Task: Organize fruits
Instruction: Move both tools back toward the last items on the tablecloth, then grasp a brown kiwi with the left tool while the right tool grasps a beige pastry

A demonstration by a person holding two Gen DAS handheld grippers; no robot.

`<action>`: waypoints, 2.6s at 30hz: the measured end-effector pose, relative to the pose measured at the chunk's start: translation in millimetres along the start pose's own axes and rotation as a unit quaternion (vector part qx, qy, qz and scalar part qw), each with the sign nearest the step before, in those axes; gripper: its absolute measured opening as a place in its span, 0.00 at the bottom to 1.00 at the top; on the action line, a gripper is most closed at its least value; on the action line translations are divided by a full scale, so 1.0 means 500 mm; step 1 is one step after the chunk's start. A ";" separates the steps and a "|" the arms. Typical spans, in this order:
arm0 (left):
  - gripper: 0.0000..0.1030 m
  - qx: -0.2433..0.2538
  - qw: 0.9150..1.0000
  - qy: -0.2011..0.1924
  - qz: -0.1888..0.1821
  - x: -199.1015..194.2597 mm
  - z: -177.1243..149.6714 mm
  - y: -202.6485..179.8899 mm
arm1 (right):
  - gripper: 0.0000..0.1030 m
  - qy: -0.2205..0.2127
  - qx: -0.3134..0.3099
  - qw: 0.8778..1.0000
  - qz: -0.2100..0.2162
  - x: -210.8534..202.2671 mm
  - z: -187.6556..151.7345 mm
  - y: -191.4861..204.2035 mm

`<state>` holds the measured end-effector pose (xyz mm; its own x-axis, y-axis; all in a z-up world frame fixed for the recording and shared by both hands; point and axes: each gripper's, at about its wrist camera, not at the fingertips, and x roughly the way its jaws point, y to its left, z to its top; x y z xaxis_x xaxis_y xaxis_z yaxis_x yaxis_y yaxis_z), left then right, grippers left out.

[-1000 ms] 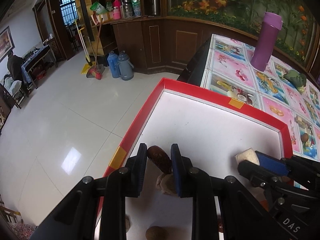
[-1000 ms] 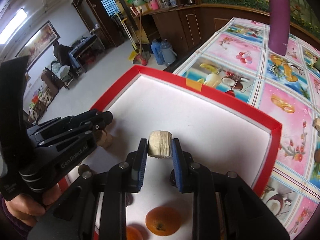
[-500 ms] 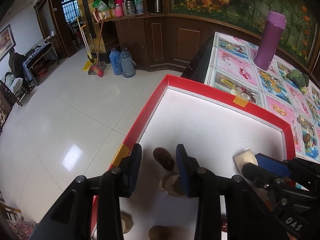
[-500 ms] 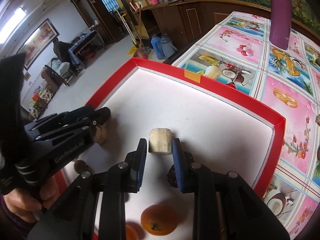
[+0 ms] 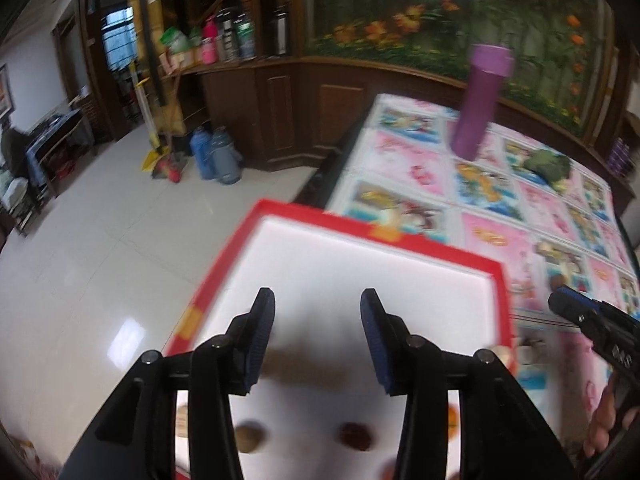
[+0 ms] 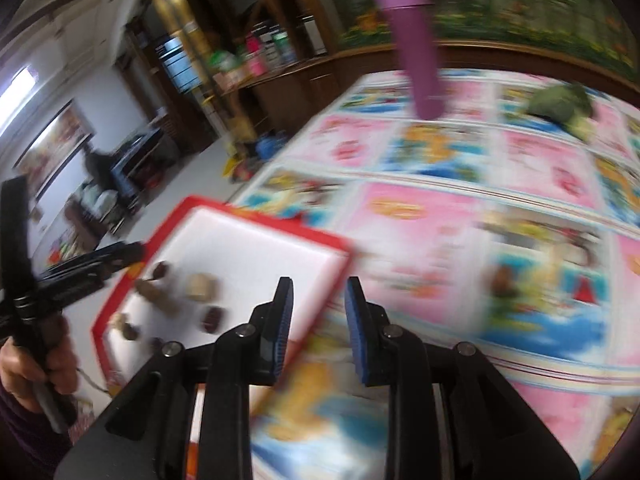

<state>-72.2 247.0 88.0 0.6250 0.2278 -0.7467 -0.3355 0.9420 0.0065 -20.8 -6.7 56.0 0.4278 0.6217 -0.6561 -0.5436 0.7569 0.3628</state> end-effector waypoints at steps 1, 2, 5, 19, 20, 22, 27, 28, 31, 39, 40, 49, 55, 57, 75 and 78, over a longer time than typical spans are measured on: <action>0.45 0.008 1.000 -0.002 -0.006 -0.003 0.001 -0.022 | 0.28 -0.005 0.015 1.000 -0.011 -0.016 -0.003 -0.034; 0.46 0.019 1.000 -0.003 -0.014 -0.005 0.003 -0.049 | 0.28 -0.010 0.029 0.999 -0.025 -0.032 -0.007 -0.068; 0.46 0.056 0.998 -0.004 -0.038 -0.002 0.005 -0.134 | 0.28 -0.020 0.061 0.996 -0.069 -0.074 -0.020 -0.150; 0.46 0.120 0.984 0.017 -0.131 0.108 -0.015 -0.453 | 0.27 -0.040 0.170 0.977 -0.126 -0.152 -0.033 -0.315; 0.46 0.120 0.983 0.024 -0.134 0.113 -0.016 -0.465 | 0.27 -0.042 0.170 0.977 -0.124 -0.155 -0.035 -0.320; 0.46 0.120 0.983 0.030 -0.133 0.126 -0.016 -0.483 | 0.27 -0.045 0.175 0.976 -0.119 -0.156 -0.035 -0.319; 0.46 0.121 0.983 0.054 -0.128 0.168 -0.016 -0.507 | 0.28 -0.042 0.174 0.977 -0.113 -0.151 -0.033 -0.315; 0.46 0.123 0.983 0.057 -0.127 0.174 -0.016 -0.510 | 0.28 -0.040 0.173 0.978 -0.112 -0.148 -0.031 -0.314; 0.32 0.122 0.981 0.066 -0.136 0.183 -0.018 -0.509 | 0.28 -0.032 0.175 0.979 -0.097 -0.132 -0.024 -0.312; 0.21 0.094 0.982 0.071 -0.147 0.188 -0.004 -0.455 | 0.28 -0.017 0.102 0.993 -0.049 -0.067 0.032 -0.258; 0.21 0.085 0.982 0.075 -0.152 0.189 -0.003 -0.446 | 0.28 -0.014 0.092 0.995 -0.038 -0.053 0.044 -0.249; 0.21 0.074 0.984 0.072 -0.146 0.174 -0.006 -0.397 | 0.28 0.025 0.062 0.998 -0.014 0.061 0.093 -0.228; 0.21 0.073 0.982 0.078 -0.154 0.176 -0.011 -0.393 | 0.28 0.032 0.053 0.998 -0.032 0.089 0.098 -0.210; 0.21 0.074 0.982 0.079 -0.155 0.178 -0.011 -0.392 | 0.28 0.033 0.057 0.997 -0.040 0.094 0.100 -0.209; 0.21 0.065 0.986 0.078 -0.133 0.187 -0.006 -0.383 | 0.26 0.026 0.045 0.995 -0.082 0.092 0.102 -0.191; 0.21 0.064 0.987 0.062 -0.134 0.157 0.003 -0.373 | 0.26 0.014 0.042 0.996 -0.083 0.060 0.100 -0.184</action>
<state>40.5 89.4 29.2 0.5850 -0.0584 -0.8090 -0.0736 0.9895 -0.1247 78.2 -47.5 36.3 0.4859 0.4824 -0.7289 -0.4046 0.8633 0.3016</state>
